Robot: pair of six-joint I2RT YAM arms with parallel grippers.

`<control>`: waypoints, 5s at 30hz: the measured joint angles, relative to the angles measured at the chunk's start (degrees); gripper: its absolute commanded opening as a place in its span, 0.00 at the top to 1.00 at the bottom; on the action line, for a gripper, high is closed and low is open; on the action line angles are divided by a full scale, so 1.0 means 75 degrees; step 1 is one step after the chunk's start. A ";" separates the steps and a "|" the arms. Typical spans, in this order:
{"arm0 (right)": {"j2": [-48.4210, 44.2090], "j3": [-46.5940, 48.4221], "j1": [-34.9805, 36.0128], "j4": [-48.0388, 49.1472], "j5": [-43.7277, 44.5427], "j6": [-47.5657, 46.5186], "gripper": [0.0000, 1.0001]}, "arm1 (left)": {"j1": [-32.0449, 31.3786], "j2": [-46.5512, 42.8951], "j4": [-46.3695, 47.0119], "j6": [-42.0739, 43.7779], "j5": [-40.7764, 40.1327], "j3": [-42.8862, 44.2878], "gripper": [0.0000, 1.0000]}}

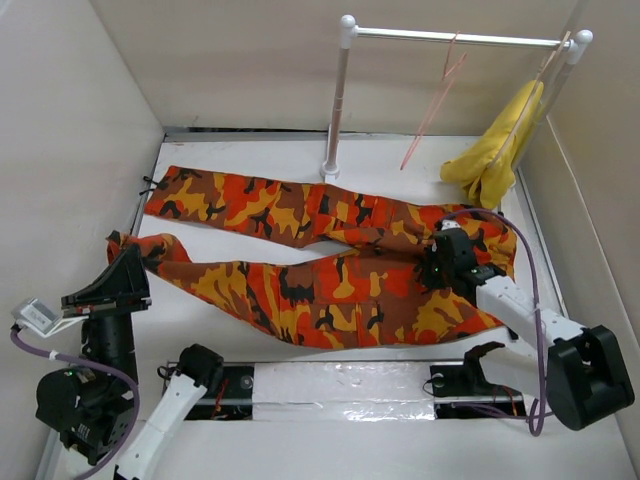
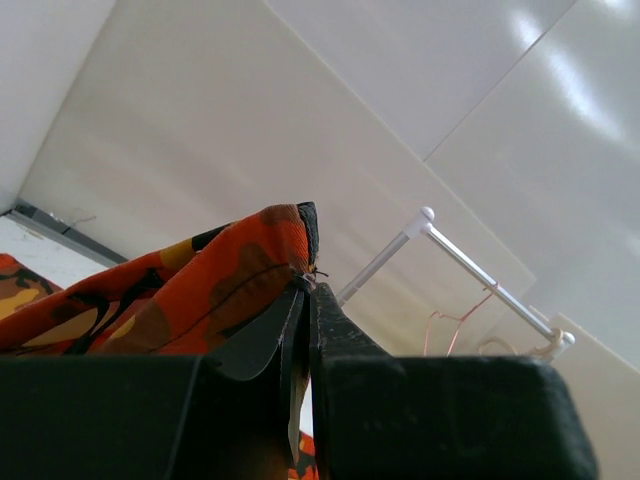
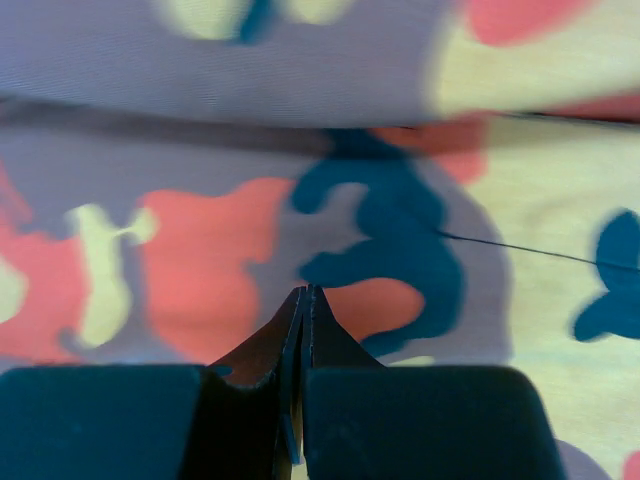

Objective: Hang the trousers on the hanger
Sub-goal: Flatten out the trousers at the center of the board, then fold the trousers at the center of the board.

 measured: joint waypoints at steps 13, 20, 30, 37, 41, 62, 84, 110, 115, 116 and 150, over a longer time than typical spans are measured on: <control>-0.1029 -0.0076 -0.4191 0.0274 -0.0076 -0.0548 0.97 | 0.0000 -0.0286 0.0067 -0.0003 0.0125 -0.0015 1.00; 0.1172 0.0466 -0.4674 0.0460 -0.0816 -0.0912 0.94 | 0.0000 -0.0286 0.0067 -0.0006 0.0125 -0.0017 1.00; 0.3713 0.2124 -0.4243 0.1460 -0.1719 -0.0816 0.95 | 0.0000 -0.0291 0.0076 -0.0006 0.0125 -0.0221 1.00; 0.4342 0.3168 -0.3372 0.1641 -0.1932 -0.0816 0.77 | 0.0000 -0.0291 0.0131 -0.0003 0.0122 -0.0309 1.00; 0.2862 0.2524 -0.3395 0.1699 -0.1976 -0.0816 0.50 | 0.0000 -0.0294 0.0169 -0.0003 0.0114 -0.0370 1.00; -0.1303 -0.1518 -0.6703 0.1195 -0.1451 0.0294 0.00 | -0.0204 -0.0300 0.0251 0.0015 -0.0221 -0.0402 1.00; -0.1017 -0.1658 -0.6665 0.1833 -0.1655 0.0682 1.00 | -0.0204 -0.0300 0.0251 0.0029 -0.0326 -0.0402 1.00; -0.5179 0.2369 -0.5415 -0.4106 0.0662 0.0134 1.00 | -0.0455 0.0603 0.0108 -0.0082 -0.1833 0.0810 1.00; -0.4470 0.2180 -0.5342 -0.3885 0.0548 -0.0052 1.00 | -0.0455 0.2375 0.0146 -0.0291 -0.2579 0.0629 1.00; -0.4202 0.2171 -0.5342 -0.3800 0.0548 -0.0079 1.00 | -0.0455 0.2815 0.0181 -0.0338 -0.2719 0.0629 1.00; 0.1198 0.3144 -0.5555 0.0361 -0.0055 0.0102 1.00 | 0.5106 1.2330 -0.1058 -0.1480 -0.2442 0.4951 1.00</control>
